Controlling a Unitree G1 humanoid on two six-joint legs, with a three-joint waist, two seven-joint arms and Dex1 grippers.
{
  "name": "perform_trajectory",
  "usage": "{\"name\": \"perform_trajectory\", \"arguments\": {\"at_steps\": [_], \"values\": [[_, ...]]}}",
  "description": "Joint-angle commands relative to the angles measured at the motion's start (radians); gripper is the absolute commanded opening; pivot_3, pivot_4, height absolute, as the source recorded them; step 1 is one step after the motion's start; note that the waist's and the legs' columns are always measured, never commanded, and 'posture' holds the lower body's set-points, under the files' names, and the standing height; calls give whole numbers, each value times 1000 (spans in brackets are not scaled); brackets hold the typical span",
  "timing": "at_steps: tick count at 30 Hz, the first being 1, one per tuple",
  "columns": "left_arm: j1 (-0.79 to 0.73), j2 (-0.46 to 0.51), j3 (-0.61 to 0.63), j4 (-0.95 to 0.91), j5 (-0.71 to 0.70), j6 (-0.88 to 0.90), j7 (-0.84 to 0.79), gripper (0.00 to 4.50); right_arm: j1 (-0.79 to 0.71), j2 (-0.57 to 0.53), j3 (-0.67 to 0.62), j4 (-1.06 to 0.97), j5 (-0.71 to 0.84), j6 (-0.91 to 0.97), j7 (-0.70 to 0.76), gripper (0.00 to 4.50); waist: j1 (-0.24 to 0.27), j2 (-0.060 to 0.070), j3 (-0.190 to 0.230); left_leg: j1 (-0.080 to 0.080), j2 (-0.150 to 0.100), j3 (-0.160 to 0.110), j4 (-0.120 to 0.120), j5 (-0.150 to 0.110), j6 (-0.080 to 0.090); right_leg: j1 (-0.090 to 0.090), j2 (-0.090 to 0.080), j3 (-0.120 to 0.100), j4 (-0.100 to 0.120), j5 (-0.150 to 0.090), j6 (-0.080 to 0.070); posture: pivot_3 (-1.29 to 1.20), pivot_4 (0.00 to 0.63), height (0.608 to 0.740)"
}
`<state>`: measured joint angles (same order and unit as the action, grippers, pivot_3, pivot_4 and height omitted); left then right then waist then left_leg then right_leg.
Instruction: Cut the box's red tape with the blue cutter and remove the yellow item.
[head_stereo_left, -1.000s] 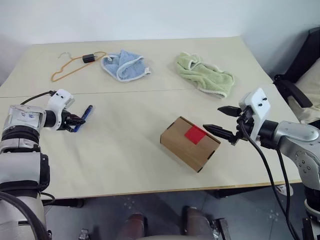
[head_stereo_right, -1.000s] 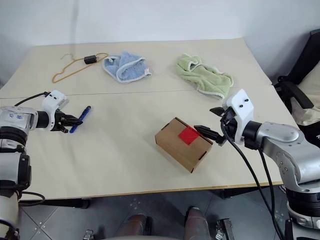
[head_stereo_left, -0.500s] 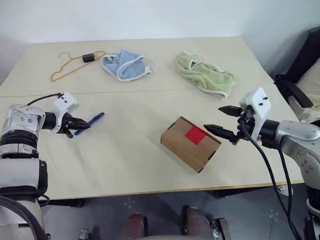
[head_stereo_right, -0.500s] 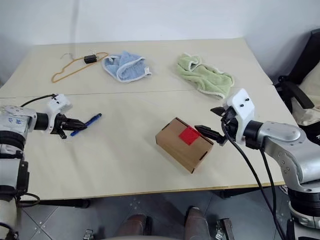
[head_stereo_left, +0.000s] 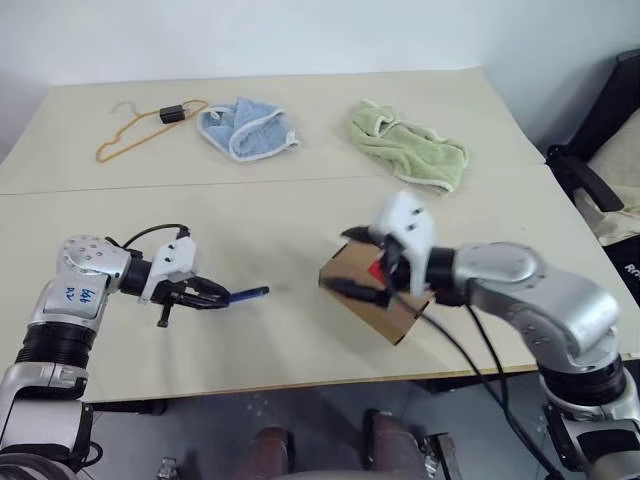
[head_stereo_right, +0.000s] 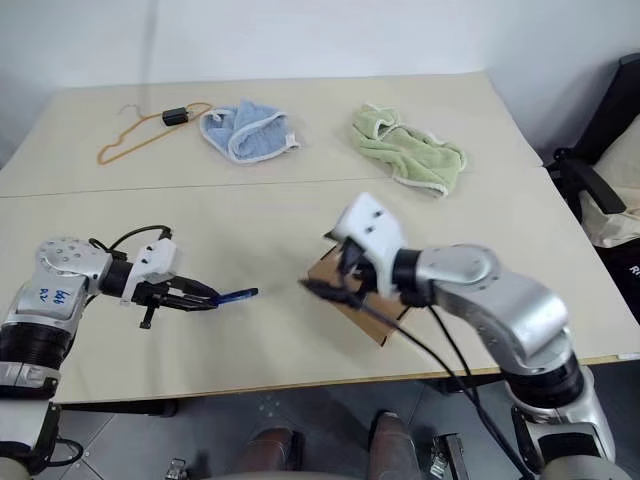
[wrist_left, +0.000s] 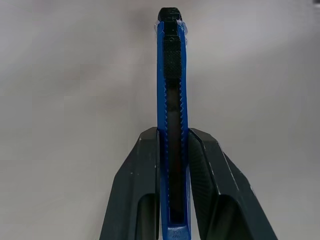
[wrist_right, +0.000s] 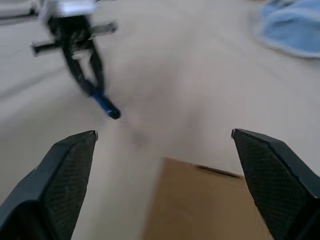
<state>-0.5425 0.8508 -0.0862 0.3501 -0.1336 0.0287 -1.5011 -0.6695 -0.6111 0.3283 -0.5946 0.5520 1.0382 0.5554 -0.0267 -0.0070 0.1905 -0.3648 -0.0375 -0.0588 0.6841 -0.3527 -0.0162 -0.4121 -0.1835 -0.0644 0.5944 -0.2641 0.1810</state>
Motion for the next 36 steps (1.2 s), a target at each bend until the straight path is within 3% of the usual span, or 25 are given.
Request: {"name": "perform_trajectory", "arguments": {"at_steps": [1, 4, 7, 14, 16, 22, 36], "values": [[34, 30, -34, -98, 3, -1, -35, 752, -43, 33, 123, -32, -64, -14, 9, 4500, 1, 0, 0, -1, 0, 0, 0, 0, 0, -1, 0, 0, 0, 0, 0, 0, 150, 740], [67, 48, -51, -168, 9, 14, -18, 724, -77, 63, 231, -13, -152, -49, -2, 3909, -1, 0, 0, -2, 0, 0, 0, 0, 0, -2, 0, 0, 0, 0, 0, 0, 150, 740], [109, 67, -62, -223, 37, -2, 12, 724, -110, 75, 344, 27, -269, -130, 7, 2886, -2, 0, 0, -2, 0, 0, 0, 0, 0, -2, 0, 0, 0, 0, 0, 0, 150, 740], [179, 80, -67, -291, 47, 11, 61, 724, -134, 140, 394, 112, -335, -191, 78, 473, -2, 0, 0, -1, 0, 0, 0, 0, 0, -2, 1, 0, 0, 0, 0, 0, 150, 740], [194, 80, -67, -298, 53, 4, 76, 724, -140, 154, 412, 128, -352, -205, 106, 30, -2, 0, 0, -1, 0, 0, 0, 0, 0, -2, 1, 0, 0, 0, 0, 0, 150, 740], [210, 77, -65, -322, 58, 9, 110, 724, -161, 175, 491, 177, -445, -251, 163, 30, -2, 1, -1, -1, 0, 0, 0, 0, 0, -2, 1, 0, 1, 0, 0, 0, 150, 740], [213, 80, -72, -336, 51, 40, 115, 724, -101, 211, 527, 272, -565, -321, 228, 30, -1, 4, -3, 0, 0, 0, 0, 0, 0, -1, 1, 0, 1, 0, 0, 0, 150, 740]]}}
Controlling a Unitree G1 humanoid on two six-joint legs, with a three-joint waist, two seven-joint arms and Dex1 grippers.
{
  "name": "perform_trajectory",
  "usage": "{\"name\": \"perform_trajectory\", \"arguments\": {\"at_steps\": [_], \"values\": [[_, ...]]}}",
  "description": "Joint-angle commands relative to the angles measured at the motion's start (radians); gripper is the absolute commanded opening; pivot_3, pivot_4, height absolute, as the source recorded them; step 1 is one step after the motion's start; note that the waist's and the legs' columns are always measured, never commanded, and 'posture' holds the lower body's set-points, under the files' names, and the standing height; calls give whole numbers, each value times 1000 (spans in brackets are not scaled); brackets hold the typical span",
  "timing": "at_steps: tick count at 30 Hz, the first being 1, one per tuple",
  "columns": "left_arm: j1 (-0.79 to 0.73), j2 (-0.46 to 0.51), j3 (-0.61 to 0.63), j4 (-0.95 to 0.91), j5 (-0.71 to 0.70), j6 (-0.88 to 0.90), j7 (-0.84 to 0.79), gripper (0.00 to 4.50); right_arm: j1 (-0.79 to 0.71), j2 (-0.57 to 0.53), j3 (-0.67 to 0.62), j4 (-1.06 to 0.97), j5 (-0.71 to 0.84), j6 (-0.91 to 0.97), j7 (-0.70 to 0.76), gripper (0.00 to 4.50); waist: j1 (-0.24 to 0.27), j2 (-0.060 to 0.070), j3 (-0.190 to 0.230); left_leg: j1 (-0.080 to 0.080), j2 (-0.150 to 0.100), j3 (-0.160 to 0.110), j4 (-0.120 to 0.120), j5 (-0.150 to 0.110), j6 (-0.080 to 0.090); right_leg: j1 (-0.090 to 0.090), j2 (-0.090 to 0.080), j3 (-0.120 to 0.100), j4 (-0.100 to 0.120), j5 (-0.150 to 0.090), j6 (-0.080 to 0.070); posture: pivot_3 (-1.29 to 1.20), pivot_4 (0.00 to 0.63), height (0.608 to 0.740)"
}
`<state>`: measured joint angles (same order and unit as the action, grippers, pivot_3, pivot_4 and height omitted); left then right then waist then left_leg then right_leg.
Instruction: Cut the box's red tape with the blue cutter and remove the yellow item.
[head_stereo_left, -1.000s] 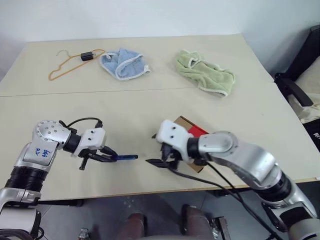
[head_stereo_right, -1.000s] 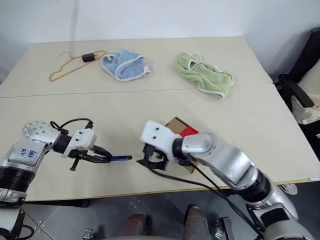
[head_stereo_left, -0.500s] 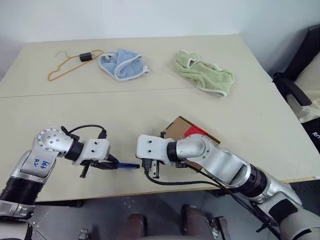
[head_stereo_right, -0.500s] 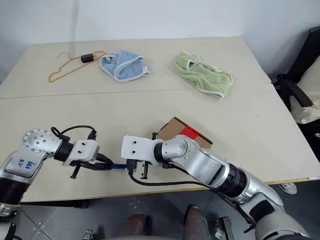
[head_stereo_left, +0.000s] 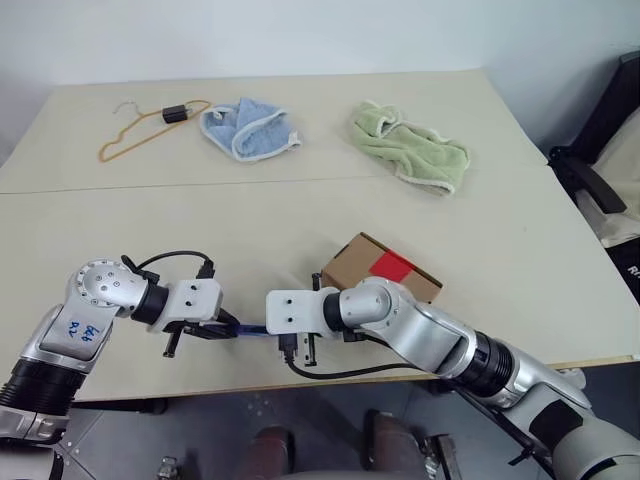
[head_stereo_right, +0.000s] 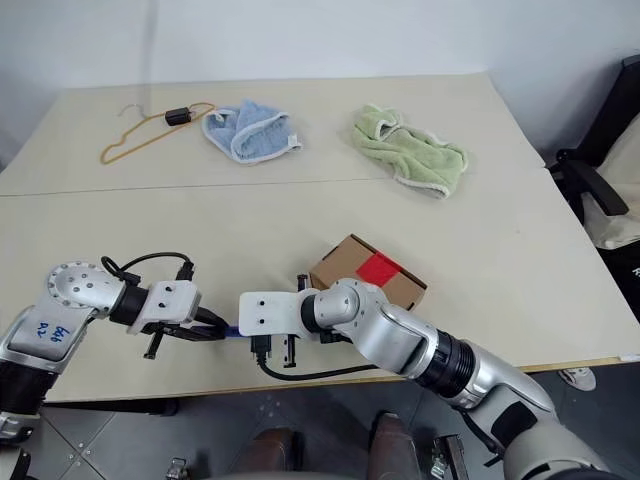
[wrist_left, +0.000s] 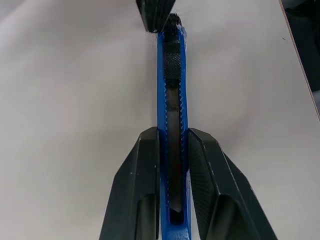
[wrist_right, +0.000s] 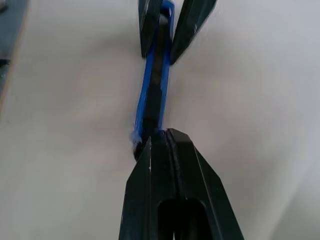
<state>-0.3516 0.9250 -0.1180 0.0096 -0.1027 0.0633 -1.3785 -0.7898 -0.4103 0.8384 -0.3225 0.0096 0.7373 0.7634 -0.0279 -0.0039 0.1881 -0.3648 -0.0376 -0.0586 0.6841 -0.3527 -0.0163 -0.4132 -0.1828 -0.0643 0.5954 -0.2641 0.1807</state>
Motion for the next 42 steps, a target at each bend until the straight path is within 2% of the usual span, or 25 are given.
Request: {"name": "perform_trajectory", "arguments": {"at_steps": [1, 18, 26, 42], "values": [[21, 6, -41, 6, 21, 6, -9, 724, 23, 11, 19, 2, -32, -26, 25, 30, 0, 1, -2, 0, 0, 0, 0, 0, 0, 0, 0, 0, 0, 0, 0, 0, 150, 740], [-27, -1, -70, 51, 41, 10, -21, 724, 35, 52, 6, 35, -155, -96, 74, 30, 0, 4, -6, 3, 0, 0, 0, 0, 0, 2, 0, 0, 1, 0, 0, 0, 150, 740], [-25, 3, -72, 50, 36, 3, -26, 724, 30, 32, -55, -81, -157, -37, 98, 30, 1, 4, -6, 4, 0, 1, 0, 0, 0, 3, 0, 1, 1, 0, 0, 0, 150, 740], [-25, 2, -71, 45, 32, 0, -29, 724, 67, 34, -18, -27, -202, -66, 109, 30, 1, 4, -6, 4, 0, 1, 0, 0, 0, 3, 0, 1, 1, 0, 0, 0, 150, 740]]}}
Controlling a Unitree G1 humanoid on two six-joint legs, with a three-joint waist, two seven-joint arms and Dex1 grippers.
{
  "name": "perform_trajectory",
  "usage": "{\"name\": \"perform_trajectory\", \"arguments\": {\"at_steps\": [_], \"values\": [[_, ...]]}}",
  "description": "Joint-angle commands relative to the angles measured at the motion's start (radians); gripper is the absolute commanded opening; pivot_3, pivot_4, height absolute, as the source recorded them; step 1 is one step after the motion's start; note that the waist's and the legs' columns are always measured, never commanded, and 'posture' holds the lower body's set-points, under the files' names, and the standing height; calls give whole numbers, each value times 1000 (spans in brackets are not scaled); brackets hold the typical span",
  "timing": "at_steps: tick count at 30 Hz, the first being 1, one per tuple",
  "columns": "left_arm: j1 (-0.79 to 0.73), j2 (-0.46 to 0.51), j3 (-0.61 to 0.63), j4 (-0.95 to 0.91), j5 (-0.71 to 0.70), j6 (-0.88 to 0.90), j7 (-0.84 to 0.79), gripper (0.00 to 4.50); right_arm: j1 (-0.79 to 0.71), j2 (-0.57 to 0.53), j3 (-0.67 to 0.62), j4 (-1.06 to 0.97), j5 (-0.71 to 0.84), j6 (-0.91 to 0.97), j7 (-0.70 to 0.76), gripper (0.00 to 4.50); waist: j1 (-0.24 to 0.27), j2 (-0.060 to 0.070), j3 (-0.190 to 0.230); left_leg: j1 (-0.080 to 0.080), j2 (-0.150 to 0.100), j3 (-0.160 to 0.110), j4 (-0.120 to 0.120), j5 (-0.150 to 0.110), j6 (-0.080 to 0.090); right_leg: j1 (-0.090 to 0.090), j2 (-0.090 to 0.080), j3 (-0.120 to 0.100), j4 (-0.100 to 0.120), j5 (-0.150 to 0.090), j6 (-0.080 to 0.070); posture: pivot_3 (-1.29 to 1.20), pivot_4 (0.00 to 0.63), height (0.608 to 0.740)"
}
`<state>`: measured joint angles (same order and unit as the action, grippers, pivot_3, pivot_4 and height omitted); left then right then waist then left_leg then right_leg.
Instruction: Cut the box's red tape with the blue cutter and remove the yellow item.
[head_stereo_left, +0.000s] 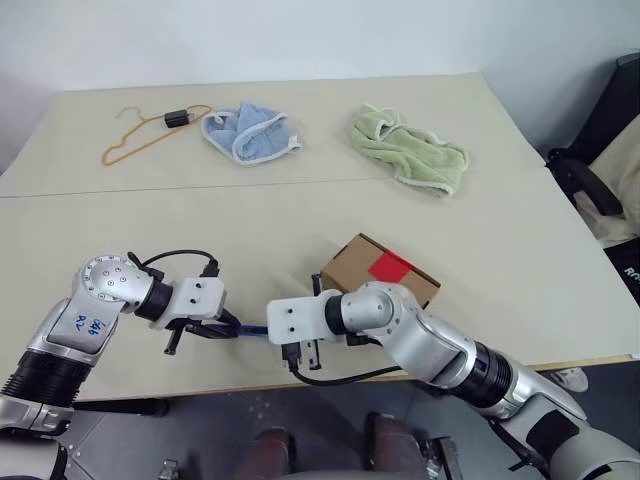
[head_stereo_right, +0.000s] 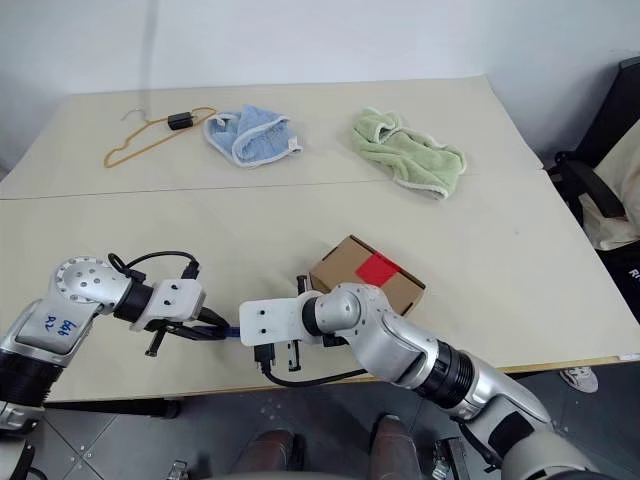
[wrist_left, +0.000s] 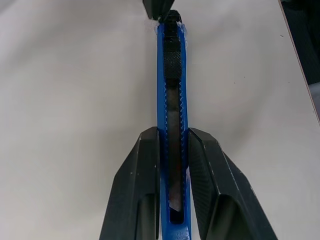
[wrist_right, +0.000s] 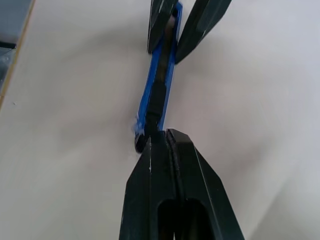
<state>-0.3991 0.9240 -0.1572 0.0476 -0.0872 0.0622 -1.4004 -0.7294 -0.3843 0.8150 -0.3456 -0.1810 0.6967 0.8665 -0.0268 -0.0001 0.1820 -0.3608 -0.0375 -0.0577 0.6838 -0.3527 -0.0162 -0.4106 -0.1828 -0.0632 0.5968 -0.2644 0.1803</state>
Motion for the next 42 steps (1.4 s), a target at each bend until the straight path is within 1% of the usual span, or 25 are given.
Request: {"name": "perform_trajectory", "arguments": {"at_steps": [1, 10, 15, 19, 30, 42], "values": [[23, 4, -31, 6, 16, 2, -8, 724, 8, 11, 7, 2, -15, -29, 6, 30, 0, 0, 0, 0, 0, 0, 0, 0, 0, 0, 0, 0, 0, 0, 0, 0, 150, 740], [22, 3, -33, 3, 17, 8, -10, 724, -1, 38, 17, 62, -77, -92, -4, 30, -1, 0, 0, 0, 0, 0, 0, 0, 0, 0, 0, 0, 0, 0, 0, 0, 150, 740], [23, 4, -35, 3, 16, 8, -12, 724, -23, 28, -15, -25, -83, -54, 44, 30, 0, 0, 0, 0, 0, 0, 0, 0, 0, 0, 0, 0, 0, 0, 0, 0, 150, 740], [23, 3, -35, 1, 16, 11, -12, 724, -19, 30, -14, -43, -89, -42, 52, 30, 0, 0, 0, 0, 0, 0, -1, 0, 0, 0, 0, 0, 0, 0, 0, 0, 150, 740], [15, -8, -43, 7, 19, 9, -7, 724, -4, 35, 3, -5, -83, -39, 68, 30, 1, 0, 0, 0, 0, 0, -1, 0, 0, 0, 0, 0, 0, 0, 0, 0, 150, 740], [12, -8, -45, 9, 20, 9, -7, 724, -1, 54, 34, 50, -101, -88, 79, 30, 1, 0, 0, 1, 0, 0, -1, 0, 0, 0, 0, 0, 0, 0, 0, 0, 150, 740]]}}
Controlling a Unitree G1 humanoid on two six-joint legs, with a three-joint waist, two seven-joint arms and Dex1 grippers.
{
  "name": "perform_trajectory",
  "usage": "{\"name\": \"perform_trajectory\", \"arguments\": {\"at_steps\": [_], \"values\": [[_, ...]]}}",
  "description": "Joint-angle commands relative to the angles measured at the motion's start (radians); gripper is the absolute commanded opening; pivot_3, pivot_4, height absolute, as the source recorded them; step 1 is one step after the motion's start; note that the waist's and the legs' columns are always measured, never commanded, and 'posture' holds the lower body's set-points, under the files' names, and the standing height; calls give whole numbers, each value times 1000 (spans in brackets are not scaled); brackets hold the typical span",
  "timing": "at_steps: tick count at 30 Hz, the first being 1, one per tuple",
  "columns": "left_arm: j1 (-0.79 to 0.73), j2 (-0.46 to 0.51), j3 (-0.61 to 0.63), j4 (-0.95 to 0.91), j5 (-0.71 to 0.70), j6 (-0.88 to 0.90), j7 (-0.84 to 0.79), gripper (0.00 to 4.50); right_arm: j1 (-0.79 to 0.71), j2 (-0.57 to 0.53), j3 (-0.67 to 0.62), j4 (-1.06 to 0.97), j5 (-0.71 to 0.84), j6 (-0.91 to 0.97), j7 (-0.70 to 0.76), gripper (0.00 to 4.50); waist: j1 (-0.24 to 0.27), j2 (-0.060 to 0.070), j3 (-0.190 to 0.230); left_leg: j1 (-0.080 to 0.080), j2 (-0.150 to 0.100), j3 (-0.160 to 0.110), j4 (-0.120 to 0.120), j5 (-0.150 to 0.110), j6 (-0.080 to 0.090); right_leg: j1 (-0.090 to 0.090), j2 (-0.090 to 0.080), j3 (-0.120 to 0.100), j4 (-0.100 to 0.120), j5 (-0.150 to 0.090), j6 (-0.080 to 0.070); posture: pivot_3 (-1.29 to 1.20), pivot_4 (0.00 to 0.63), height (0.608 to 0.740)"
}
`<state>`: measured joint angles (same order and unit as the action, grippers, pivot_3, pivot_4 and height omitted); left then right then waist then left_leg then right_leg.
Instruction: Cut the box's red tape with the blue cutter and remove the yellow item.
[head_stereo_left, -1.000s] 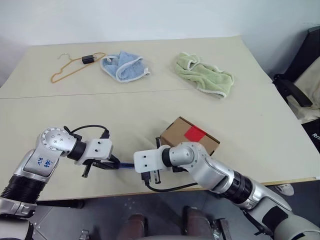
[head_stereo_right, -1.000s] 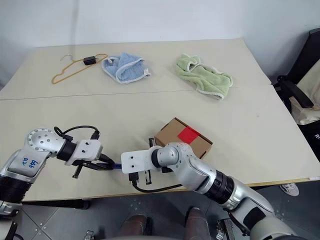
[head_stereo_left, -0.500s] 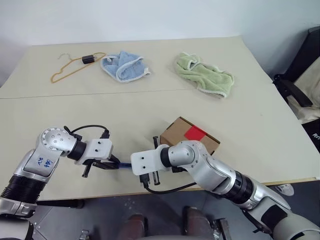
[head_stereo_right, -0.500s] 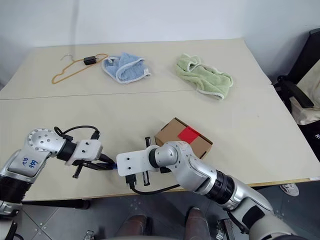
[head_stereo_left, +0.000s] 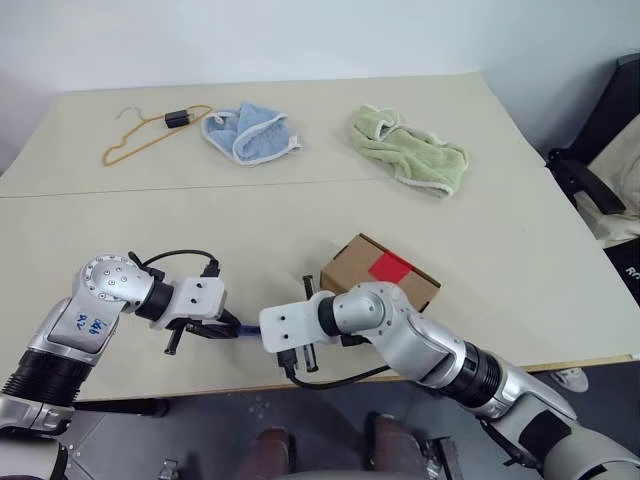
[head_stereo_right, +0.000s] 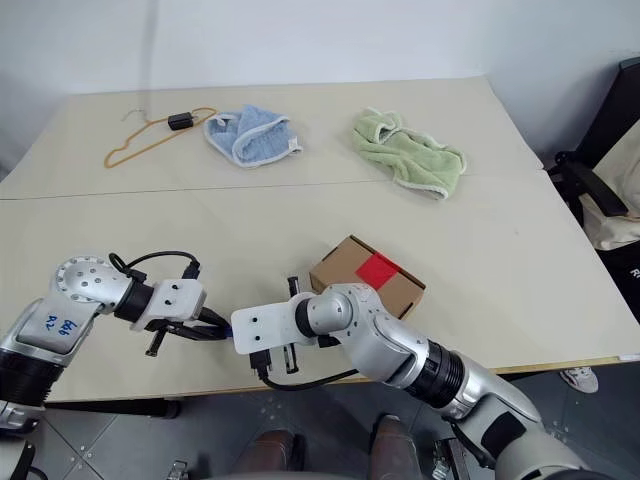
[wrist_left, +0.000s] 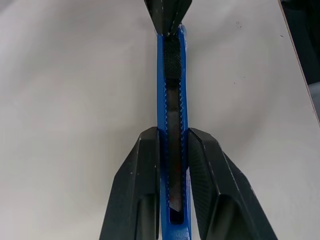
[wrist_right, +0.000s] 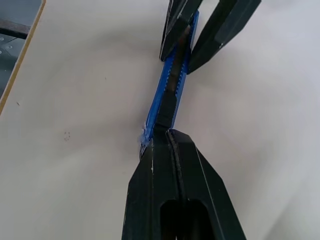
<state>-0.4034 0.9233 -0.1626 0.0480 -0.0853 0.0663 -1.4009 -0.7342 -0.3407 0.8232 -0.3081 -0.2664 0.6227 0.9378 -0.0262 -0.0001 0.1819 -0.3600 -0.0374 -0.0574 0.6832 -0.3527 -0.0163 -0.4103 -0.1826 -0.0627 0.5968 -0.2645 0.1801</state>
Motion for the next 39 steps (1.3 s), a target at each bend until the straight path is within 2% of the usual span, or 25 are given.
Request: {"name": "perform_trajectory", "arguments": {"at_steps": [1, 29, 36, 39], "values": [[16, -7, -40, 8, 18, 5, -7, 724, 5, 15, 27, 18, -19, -18, 7, 30, 0, 0, 0, 0, 0, 0, 0, 0, 0, 0, 0, 0, 0, 0, 0, 0, 150, 740], [1, -33, -46, 26, 26, -4, -4, 724, -67, 206, -24, 280, -51, -148, -44, 30, 1, 1, -1, 3, 0, 0, 0, 0, 0, 1, 0, 1, 2, 0, -1, 0, 150, 740], [-12, -60, -4, 72, 23, -45, 53, 724, -11, 122, -245, 63, 72, 69, -4, 30, 24, 1, 0, 2, 0, 0, 0, 0, 0, 1, 0, 1, 2, 0, -1, 0, 150, 740], [-36, -97, 38, 136, 21, -124, 117, 724, -10, 57, -356, -17, 122, 184, 5, 30, 28, 1, 0, 2, 0, 0, 0, 0, -1, 1, 0, 1, 1, 0, -1, 0, 150, 740]]}}
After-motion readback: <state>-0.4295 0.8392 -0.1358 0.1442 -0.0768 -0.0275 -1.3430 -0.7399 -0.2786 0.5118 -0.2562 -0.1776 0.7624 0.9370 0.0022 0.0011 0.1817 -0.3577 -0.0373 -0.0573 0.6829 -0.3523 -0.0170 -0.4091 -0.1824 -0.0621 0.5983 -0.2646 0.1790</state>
